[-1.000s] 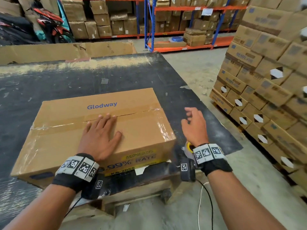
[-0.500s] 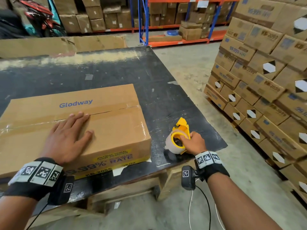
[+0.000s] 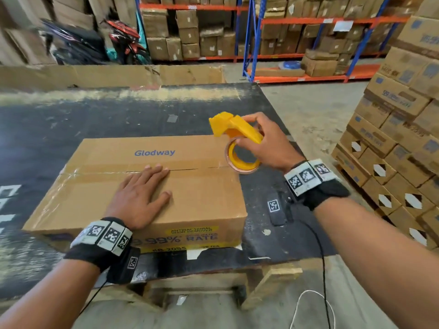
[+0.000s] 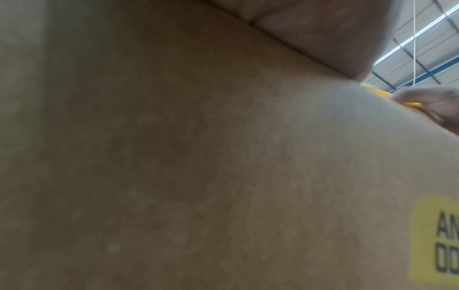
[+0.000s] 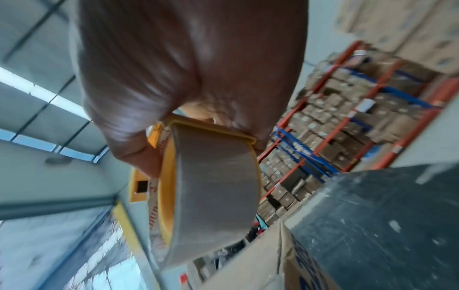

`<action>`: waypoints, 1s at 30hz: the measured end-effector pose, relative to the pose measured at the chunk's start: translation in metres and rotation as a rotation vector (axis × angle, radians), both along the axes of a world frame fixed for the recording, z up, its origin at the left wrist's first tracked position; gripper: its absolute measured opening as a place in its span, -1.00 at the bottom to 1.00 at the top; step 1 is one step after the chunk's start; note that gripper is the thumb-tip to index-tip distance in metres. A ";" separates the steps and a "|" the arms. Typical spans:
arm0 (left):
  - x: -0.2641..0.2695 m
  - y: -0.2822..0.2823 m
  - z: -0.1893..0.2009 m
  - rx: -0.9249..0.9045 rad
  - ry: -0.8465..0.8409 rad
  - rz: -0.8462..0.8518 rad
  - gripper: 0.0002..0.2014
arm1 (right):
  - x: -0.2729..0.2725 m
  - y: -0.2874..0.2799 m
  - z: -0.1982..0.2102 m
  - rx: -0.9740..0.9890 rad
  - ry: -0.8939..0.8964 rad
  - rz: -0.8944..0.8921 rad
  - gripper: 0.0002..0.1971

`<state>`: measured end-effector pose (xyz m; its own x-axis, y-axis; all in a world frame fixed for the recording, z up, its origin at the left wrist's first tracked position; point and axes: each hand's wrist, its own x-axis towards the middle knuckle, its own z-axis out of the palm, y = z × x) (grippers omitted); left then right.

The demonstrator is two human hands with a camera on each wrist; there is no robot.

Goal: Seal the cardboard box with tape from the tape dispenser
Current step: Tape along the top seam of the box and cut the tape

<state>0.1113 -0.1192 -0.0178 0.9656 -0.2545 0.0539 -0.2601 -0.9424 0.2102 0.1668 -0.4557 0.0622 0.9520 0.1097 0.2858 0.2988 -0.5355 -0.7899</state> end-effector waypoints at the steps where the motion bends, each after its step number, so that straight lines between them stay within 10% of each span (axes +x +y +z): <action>1: 0.000 0.000 0.000 0.001 0.003 0.000 -0.26 | 0.011 0.013 0.003 -0.088 -0.022 0.044 -0.47; 10: -0.001 0.009 0.003 -0.097 0.036 0.004 -0.25 | 0.036 0.052 -0.010 -0.357 0.031 0.224 -0.44; 21: -0.006 0.180 0.005 -0.052 0.031 0.208 -0.24 | 0.041 0.060 -0.003 -0.495 0.099 0.202 -0.49; 30: -0.004 0.187 -0.008 -0.254 -0.061 0.170 -0.25 | 0.063 0.233 0.019 -0.465 0.002 0.456 -0.46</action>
